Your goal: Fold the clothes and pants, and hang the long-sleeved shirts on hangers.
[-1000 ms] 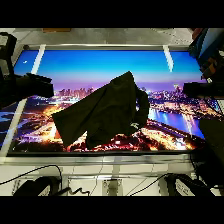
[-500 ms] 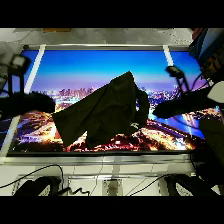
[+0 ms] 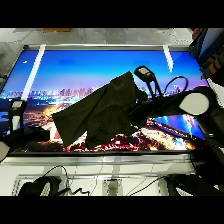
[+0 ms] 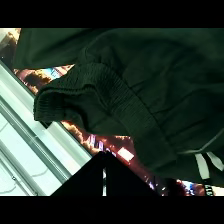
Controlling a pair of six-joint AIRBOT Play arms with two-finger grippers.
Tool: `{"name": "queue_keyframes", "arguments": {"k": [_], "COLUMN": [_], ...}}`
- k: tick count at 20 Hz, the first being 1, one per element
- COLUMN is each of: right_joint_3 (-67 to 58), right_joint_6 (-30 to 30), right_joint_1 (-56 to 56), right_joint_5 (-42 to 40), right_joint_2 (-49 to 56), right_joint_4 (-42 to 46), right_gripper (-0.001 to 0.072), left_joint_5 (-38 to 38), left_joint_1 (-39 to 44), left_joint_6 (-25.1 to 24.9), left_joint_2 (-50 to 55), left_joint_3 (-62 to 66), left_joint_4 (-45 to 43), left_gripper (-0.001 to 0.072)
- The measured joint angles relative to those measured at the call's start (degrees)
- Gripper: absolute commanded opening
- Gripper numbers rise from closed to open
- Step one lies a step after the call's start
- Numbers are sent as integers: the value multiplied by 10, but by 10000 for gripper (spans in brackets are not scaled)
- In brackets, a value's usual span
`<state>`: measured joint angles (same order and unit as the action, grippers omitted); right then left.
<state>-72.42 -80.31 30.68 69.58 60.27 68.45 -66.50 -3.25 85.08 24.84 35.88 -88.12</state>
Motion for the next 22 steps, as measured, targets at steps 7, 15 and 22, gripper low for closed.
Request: {"name": "queue_keyframes", "arguments": {"k": [7, 15, 22], "right_joint_3": [136, 179, 170], "right_joint_6": [11, 86, 57], "right_joint_1": [103, 278, 306], "right_joint_5": [-73, -257, -374], "right_joint_2": [76, 177, 225], "right_joint_4": [-9, 24, 46], "right_gripper": [643, 688, 682], "left_joint_5": [65, 104, 108], "left_joint_1": [-55, -61, -61], "left_joint_6": [2, 2, 2], "left_joint_2": [-49, -55, -55], "left_joint_3": [-34, -37, -37], "left_joint_4": [-8, -10, -10], "left_gripper": [12, 12, 12]}}
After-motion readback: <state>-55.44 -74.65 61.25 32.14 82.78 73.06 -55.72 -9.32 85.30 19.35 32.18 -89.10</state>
